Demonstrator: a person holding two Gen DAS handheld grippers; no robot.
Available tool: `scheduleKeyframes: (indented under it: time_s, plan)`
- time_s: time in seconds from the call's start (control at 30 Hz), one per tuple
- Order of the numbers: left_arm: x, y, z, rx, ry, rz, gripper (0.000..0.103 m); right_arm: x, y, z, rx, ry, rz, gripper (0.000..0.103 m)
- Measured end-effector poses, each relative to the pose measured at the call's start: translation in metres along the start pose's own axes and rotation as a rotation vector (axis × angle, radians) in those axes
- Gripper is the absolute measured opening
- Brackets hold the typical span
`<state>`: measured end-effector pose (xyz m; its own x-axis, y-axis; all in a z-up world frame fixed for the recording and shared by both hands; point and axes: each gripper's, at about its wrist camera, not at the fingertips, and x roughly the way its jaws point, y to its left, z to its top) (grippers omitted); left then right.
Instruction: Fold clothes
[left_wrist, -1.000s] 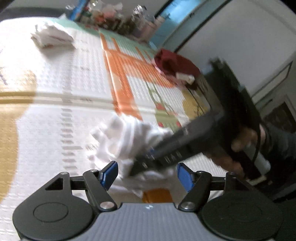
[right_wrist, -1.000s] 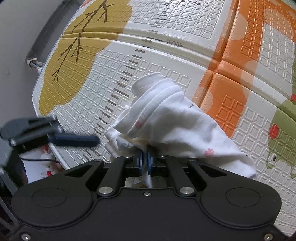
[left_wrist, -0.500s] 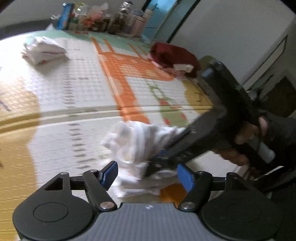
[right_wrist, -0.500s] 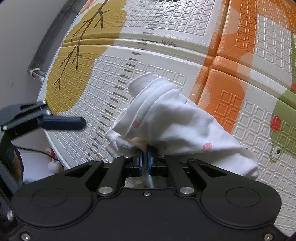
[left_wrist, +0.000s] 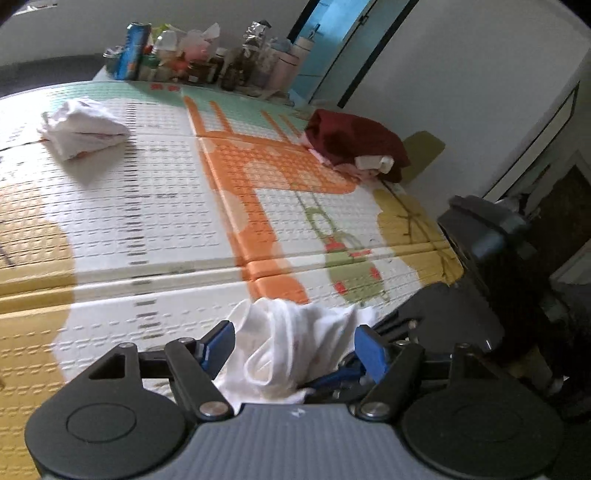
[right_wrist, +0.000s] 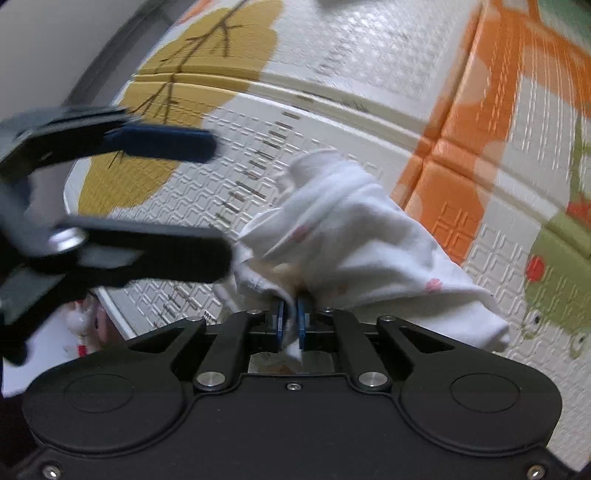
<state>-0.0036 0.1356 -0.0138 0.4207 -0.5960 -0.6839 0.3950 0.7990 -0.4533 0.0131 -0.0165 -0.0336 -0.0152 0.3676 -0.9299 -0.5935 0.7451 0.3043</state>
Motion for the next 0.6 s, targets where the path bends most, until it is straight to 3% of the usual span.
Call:
scheduleKeyframes:
  time_s: [0.07,0.2,0.3,0.6]
  plan:
    - [0.011,0.0,0.002,-0.003,0.017,0.022,0.074,-0.003,0.004,-0.004,-0.027,-0.005,-0.008,0.008]
    - [0.04,-0.002,0.002,0.025,0.112,0.155,0.072,-0.004,0.0,-0.01,-0.005,-0.01,0.005,0.008]
    - [0.055,-0.001,-0.003,0.038,0.172,0.187,0.074,-0.005,-0.004,-0.014,0.018,-0.014,0.014,0.008]
    - [0.057,0.005,-0.01,0.056,0.2,0.233,0.078,-0.016,-0.017,-0.031,0.059,-0.005,0.037,0.008]
